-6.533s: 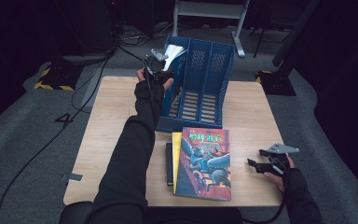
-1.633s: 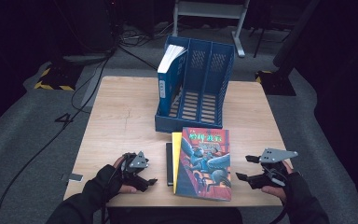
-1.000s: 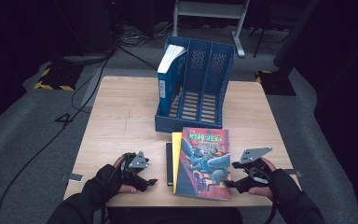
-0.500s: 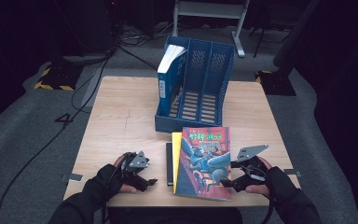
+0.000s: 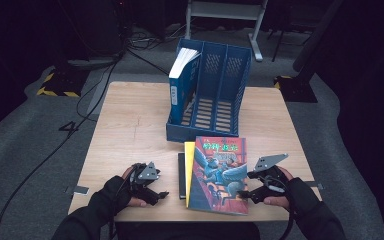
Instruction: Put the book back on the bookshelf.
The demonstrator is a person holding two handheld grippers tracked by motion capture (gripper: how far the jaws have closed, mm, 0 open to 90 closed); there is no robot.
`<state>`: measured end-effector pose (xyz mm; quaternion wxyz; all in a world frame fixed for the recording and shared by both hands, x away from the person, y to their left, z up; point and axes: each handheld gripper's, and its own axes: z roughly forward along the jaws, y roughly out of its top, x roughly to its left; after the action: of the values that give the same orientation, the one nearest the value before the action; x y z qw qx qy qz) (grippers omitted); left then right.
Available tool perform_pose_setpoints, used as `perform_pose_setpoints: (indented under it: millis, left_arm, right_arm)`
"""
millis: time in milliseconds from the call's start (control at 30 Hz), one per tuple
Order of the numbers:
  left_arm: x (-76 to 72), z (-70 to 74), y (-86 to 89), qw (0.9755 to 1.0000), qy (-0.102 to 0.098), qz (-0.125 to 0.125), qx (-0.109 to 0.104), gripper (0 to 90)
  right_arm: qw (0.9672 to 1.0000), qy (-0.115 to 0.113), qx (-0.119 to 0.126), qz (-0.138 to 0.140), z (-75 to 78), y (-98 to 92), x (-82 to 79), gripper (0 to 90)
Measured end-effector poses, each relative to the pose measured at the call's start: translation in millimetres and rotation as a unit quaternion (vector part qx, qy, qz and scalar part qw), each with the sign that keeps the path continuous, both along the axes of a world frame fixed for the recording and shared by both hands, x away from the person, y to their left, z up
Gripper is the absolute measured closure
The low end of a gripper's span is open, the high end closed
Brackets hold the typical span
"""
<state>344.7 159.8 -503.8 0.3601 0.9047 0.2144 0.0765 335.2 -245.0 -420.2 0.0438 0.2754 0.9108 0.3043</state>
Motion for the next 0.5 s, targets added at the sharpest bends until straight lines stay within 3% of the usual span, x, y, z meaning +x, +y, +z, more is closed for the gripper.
perform_pose_setpoints:
  millis: [200,500]
  left_arm:
    - [0.0,0.2,-0.1,1.0000,0.001,0.000,0.001,15.0]
    - [0.1,0.1,0.1,1.0000,0.000,-0.001,0.001,15.0]
  right_arm:
    - [0.9990,0.043,0.011,-0.002,-5.2,-1.8,2.1,21.8]
    - [0.9994,0.034,0.006,0.002,-1.4,0.3,0.1,21.2]
